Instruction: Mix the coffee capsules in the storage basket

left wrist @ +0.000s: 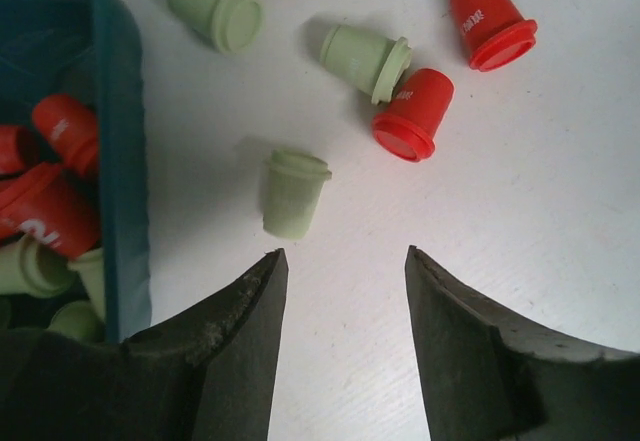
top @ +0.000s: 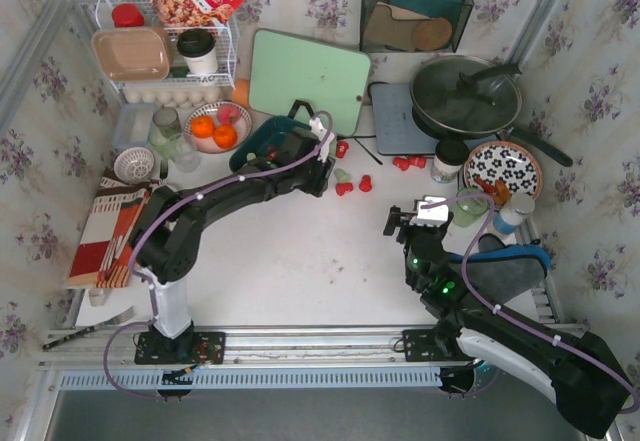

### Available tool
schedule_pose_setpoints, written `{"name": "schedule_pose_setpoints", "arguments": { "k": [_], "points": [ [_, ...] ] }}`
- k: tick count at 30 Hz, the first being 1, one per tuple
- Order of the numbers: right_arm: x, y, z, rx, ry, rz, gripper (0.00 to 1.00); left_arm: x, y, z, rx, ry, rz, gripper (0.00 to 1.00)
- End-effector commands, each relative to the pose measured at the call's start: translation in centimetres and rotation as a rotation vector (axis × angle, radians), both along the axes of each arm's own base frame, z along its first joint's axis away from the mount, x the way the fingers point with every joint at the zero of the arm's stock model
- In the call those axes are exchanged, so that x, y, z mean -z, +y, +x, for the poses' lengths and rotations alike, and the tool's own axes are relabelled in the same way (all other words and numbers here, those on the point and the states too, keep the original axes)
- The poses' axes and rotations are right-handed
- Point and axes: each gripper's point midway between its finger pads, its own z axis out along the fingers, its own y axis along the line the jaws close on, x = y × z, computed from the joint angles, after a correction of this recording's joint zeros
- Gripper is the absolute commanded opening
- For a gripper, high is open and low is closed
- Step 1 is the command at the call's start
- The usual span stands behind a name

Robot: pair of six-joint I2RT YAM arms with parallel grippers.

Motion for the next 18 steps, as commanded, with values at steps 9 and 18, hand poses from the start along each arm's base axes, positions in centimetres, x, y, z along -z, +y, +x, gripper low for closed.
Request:
{"name": "schedule_pose_setpoints", "arguments": {
  "k": [9, 18],
  "points": [
    [-0.7, 0.0, 0.1, 0.006, -0.018, 0.016, 0.85, 5.2, -1.2, 3.0, 0.037, 0.063, 0.114, 0.51],
    [-0.7, 0.1, 0.1, -0.001, -0.018, 0.018, 0.84, 7.0, 0.1, 3.6, 0.019, 0.133, 0.115, 0.46]
  ]
}}
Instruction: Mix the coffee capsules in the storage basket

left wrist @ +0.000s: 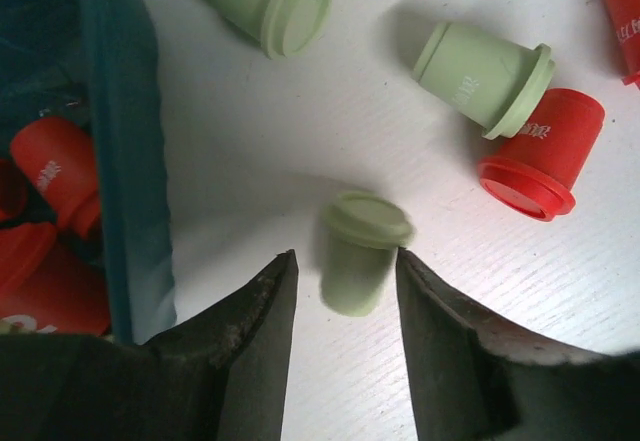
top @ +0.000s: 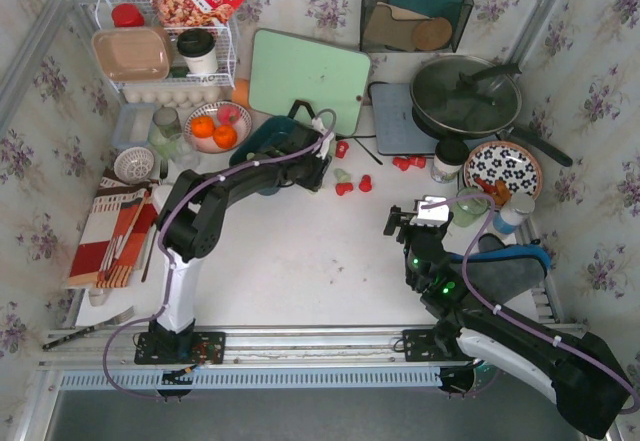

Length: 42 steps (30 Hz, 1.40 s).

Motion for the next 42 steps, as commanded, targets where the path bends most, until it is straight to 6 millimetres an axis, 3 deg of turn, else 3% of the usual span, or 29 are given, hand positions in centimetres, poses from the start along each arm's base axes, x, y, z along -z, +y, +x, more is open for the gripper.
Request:
{"name": "schedule_pose_setpoints", "arguments": {
  "k": [1, 13, 20, 23, 30, 34, 42],
  "points": [
    [-0.5, 0.1, 0.1, -0.001, -0.013, 0.013, 0.84, 1.0, -0.1, -0.6, 0.03, 0.049, 0.009, 0.45],
    [-0.4, 0.1, 0.1, 0.0, -0.008, 0.007, 0.84, 2.2, 0.2, -1.4, 0.031, 0.085, 0.019, 0.38],
    [-0.4, 0.2, 0.1, -0.001, -0.008, 0.008, 0.84, 1.8, 0.5, -1.9, 0.036, 0.085, 0.015, 0.23],
    [-0.3, 0.2, 0.2, -0.002, -0.006, 0.005, 0.84, 0.4, 0.4, -1.9, 0.032, 0.059, -0.018, 0.21],
    [-0.3, 0.2, 0.2, -0.001, -0.006, 0.006, 0.84, -6.2, -0.1, -1.8, 0.017, -0.041, -0.13, 0.2],
    [-0.3, 0.1, 0.1, 0.001, -0.006, 0.006, 0.84, -9.2, 0.9, -0.6, -0.034, -0.112, -0.141, 0.21],
    [-0.4, 0.2, 0.1, -0.002, -0.007, 0.009, 0.84, -10.5, 4.3, 1.4, -0.16, -0.138, -0.193, 0.22]
  ]
}}
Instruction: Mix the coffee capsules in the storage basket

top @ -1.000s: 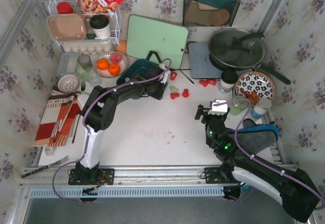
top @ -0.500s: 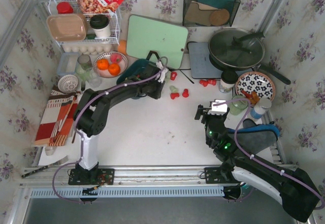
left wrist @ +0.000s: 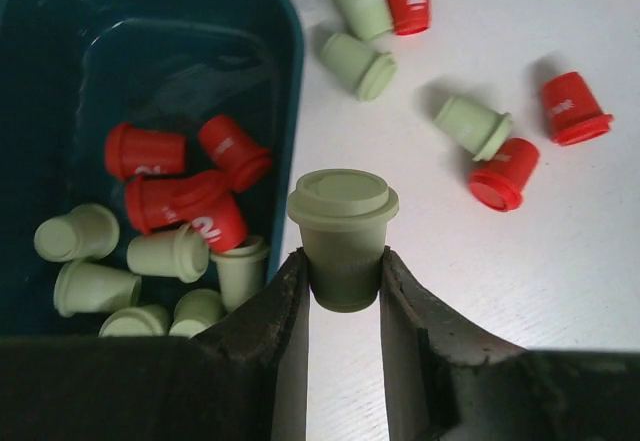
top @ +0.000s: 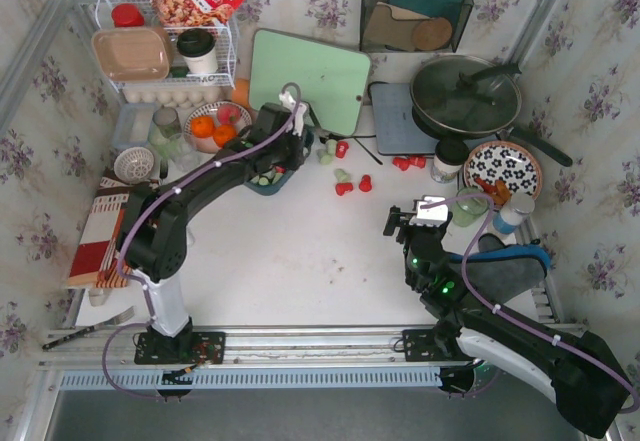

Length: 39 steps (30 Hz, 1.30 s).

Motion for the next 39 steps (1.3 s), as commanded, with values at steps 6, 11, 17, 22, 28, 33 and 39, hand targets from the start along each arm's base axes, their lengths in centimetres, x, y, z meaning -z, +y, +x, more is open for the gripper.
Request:
{"name": "schedule_pose_setpoints", "arguments": {
  "k": [6, 11, 17, 22, 28, 33, 39],
  "points": [
    [-0.6, 0.2, 0.1, -0.002, -0.014, 0.016, 0.84, 0.5, 3.7, 0.5, -0.125, 0.01, -0.087, 0.22],
    [-0.5, 0.3, 0.1, -0.005, -0.01, 0.015, 0.84, 1.0, 5.3, -0.1, -0.157, 0.025, -0.086, 0.22],
    [-0.3, 0.3, 0.2, -0.004, -0.003, 0.008, 0.84, 1.3, 7.3, 0.5, -0.218, 0.039, -0.068, 0.22],
    [-0.3, 0.1, 0.2, 0.003, -0.002, 0.006, 0.84, 3.3, 8.8, 1.2, -0.288, 0.09, -0.019, 0.27],
    [-0.3, 0.2, 0.2, -0.001, -0.003, 0.008, 0.84, 5.6, 9.4, 1.8, -0.346, 0.186, 0.005, 0.34],
    [-0.1, 0.6, 0.3, -0.017, 0.002, 0.005, 0.84, 6.5, 9.6, 1.8, -0.36, 0.21, 0.014, 0.44],
    [0.6, 1.3, 0.8, -0.033, 0.03, -0.016, 0.84, 5.3, 9.8, 1.8, -0.36, 0.174, 0.004, 0.71]
  ]
}}
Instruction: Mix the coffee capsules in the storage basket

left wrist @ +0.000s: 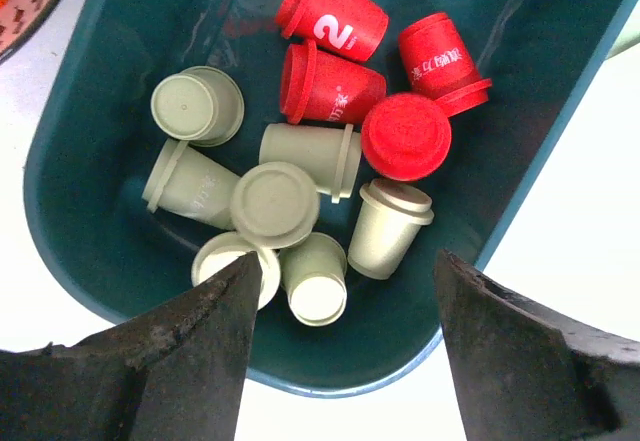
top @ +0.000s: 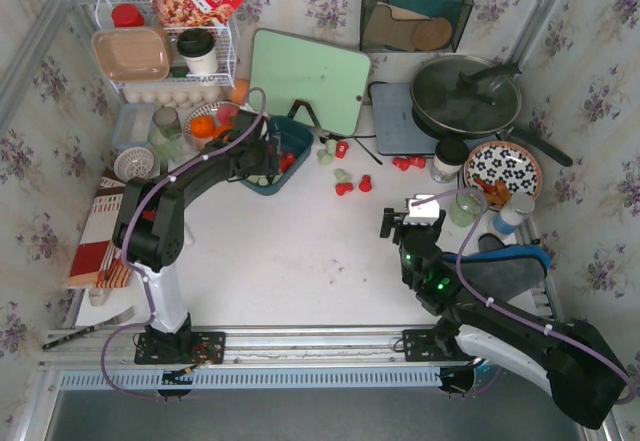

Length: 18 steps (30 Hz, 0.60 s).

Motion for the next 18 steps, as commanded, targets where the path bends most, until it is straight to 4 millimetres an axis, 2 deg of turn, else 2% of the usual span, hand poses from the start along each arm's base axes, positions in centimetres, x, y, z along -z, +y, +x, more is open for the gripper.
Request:
{"name": "schedule_pose_setpoints", "arguments": {
  "k": [1, 5, 9, 11, 18],
  "points": [
    [-0.6, 0.8, 0.5, -0.013, -0.01, 0.014, 0.84, -1.6, 0.2, 0.2, -0.011, -0.046, -0.01, 0.72],
    [-0.6, 1.2, 0.8, -0.018, -0.01, 0.037, 0.84, -3.5, 0.1, -0.5, 0.002, -0.078, -0.041, 0.72],
    [-1.3, 2.8, 1.7, -0.068, -0.018, 0.084, 0.84, -5.3, 0.1, -1.7, 0.015, -0.107, -0.05, 0.72],
    [-1.6, 3.4, 2.5, -0.074, -0.011, 0.086, 0.84, -6.0, 0.4, -2.4, 0.015, -0.121, -0.046, 0.73],
    [-0.6, 5.6, 6.9, -0.099, 0.079, 0.097, 0.84, -7.6, 1.0, -5.2, 0.023, -0.157, -0.045, 0.73]
  ]
}}
